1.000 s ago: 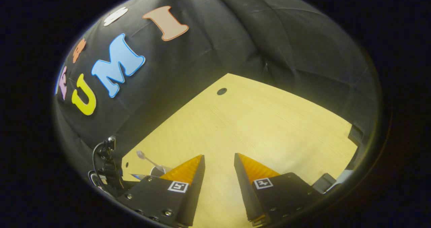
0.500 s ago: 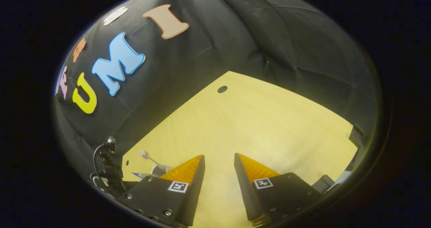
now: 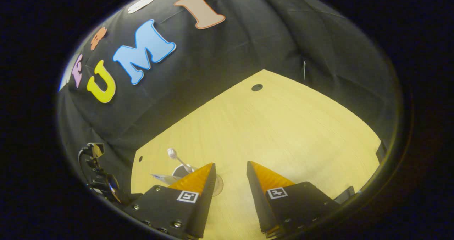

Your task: Put the toothbrush and toothpaste on the desktop into the cup, then pick up the cup and place it on the coaster on the desktop.

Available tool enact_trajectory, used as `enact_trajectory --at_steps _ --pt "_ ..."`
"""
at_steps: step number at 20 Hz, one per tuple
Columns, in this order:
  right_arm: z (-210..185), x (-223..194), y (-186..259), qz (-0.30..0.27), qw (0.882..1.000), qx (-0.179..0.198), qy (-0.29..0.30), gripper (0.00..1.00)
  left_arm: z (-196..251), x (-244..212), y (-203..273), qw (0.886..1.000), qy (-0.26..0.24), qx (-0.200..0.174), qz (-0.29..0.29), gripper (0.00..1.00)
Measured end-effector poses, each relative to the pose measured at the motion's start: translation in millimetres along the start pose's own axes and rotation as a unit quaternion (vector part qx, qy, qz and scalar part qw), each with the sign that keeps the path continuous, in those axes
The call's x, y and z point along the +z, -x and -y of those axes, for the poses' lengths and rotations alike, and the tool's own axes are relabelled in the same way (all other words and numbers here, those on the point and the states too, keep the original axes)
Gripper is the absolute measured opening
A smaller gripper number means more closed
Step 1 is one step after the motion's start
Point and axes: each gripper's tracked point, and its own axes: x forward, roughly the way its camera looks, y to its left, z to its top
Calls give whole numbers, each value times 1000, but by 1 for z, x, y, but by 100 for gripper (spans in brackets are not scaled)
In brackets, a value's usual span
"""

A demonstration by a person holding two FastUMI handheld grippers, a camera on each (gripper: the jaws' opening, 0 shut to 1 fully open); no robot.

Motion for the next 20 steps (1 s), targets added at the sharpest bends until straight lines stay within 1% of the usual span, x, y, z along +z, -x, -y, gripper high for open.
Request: enact_trajectory --at_steps 2,5,8,11,13,16,18,20 --pt "-12 2 3 5 999 6 34 56 -4 12 19 999 10 18 41 36" --pt "-37 14 9 23 996 25 87 56 -8 36 51 992 31 47 110 36" --pt "-65 29 22 51 989 43 131 56 -8 64 85 982 48 68 171 36" --pt "-88 54 35 96 980 51 169 56 -15 95 125 969 46 98 223 36" --pt "-103 73 47 130 971 55 194 56 -17 121 154 956 38 119 266 35" --pt "-123 91 65 168 960 64 214 56 -19 150 195 934 42 140 326 36" --pt "-134 106 76 192 953 69 225 56 -27 163 223 915 40 163 366 36" --pt "-147 119 91 218 945 75 231 56 -32 179 260 896 38 177 405 36"
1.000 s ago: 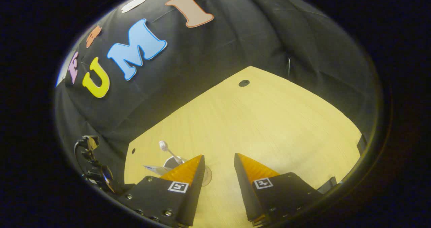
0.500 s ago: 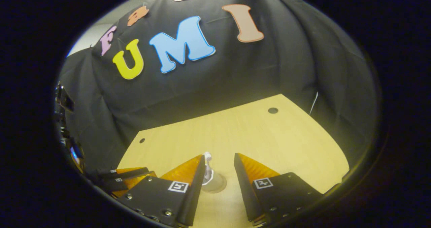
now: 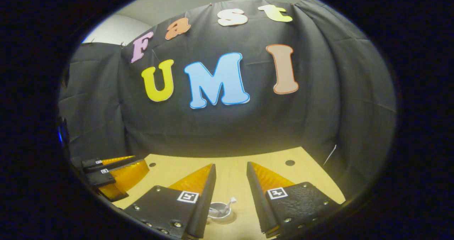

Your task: Put the toothbrush and toothpaste on the desktop into the cup, then pick up the cup and place it on the coaster on the desktop.

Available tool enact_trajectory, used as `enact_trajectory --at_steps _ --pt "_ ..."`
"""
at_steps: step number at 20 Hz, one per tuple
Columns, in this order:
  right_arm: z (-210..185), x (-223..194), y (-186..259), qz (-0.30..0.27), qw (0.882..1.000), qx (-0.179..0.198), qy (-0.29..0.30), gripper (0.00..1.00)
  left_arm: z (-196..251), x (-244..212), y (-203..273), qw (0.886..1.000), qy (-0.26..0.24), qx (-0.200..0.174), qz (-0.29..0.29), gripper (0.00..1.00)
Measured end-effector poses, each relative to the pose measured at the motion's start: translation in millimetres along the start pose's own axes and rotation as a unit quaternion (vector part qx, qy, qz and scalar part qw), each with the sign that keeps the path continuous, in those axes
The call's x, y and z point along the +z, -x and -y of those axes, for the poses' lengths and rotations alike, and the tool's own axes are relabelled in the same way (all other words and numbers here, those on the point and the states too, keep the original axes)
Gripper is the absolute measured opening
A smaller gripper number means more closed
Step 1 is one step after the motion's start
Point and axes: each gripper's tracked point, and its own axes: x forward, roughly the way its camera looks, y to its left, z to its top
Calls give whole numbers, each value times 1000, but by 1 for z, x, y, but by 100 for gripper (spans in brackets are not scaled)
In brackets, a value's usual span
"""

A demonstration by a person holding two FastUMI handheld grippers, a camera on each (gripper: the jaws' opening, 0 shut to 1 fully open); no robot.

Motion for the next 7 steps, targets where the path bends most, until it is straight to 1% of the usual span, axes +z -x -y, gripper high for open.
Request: enact_trajectory --at_steps 2,4,7 --pt "-4 20 2 27 1000 -1 0 56 -8 27 5 999 7 8 38 36" --pt "-6 40 6 56 998 -5 3 56 -11 58 10 996 13 20 86 35" --pt "-12 55 12 77 997 -4 9 55 -12 68 16 994 16 24 108 34"
